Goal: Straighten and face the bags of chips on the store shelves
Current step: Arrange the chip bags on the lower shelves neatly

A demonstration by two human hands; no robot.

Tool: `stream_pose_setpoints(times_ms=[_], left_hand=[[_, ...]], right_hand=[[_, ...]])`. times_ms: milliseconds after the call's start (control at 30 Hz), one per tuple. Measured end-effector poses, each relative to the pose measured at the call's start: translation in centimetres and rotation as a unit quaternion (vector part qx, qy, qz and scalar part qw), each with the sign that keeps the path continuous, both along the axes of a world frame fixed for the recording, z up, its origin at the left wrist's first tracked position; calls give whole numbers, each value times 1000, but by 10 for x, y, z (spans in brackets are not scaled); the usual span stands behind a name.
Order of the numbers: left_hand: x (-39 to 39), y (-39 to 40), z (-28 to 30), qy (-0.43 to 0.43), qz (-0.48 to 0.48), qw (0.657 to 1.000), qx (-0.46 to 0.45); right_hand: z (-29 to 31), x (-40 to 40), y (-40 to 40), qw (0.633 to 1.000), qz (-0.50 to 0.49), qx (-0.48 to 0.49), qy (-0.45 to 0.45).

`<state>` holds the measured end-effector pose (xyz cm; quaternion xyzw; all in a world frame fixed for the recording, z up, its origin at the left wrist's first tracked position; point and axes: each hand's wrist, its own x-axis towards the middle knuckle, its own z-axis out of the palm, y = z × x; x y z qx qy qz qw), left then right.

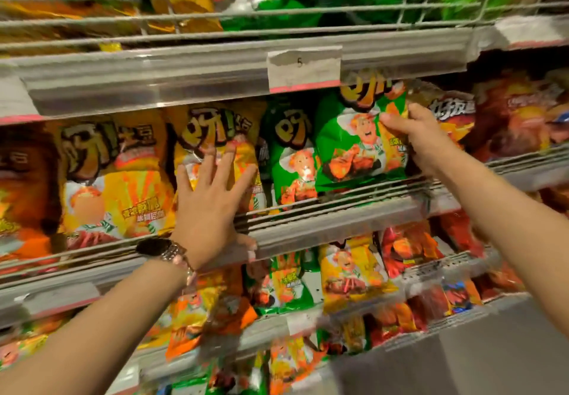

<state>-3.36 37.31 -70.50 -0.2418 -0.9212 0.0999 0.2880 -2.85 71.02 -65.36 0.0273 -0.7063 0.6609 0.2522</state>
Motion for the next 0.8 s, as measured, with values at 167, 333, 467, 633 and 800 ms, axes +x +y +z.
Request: stream_pose_setpoints(times_ms=[167,333,467,633,800], left_hand=[[9,5,0,2,30,999,-27],[17,5,-2,3,33,999,-13],[18,8,0,-7,34,999,0],[17,7,-3,-11,35,999,12],[18,7,-2,-14,42,999,10]], right_hand=[[-10,-6,8,998,-21,26,56],[-23,-6,3,988,-100,112,28],[-30,13,-9,952,-198,227,51],[-43,25,-29,932,-187,309,30],[-29,21,-21,944,-136,301,13]])
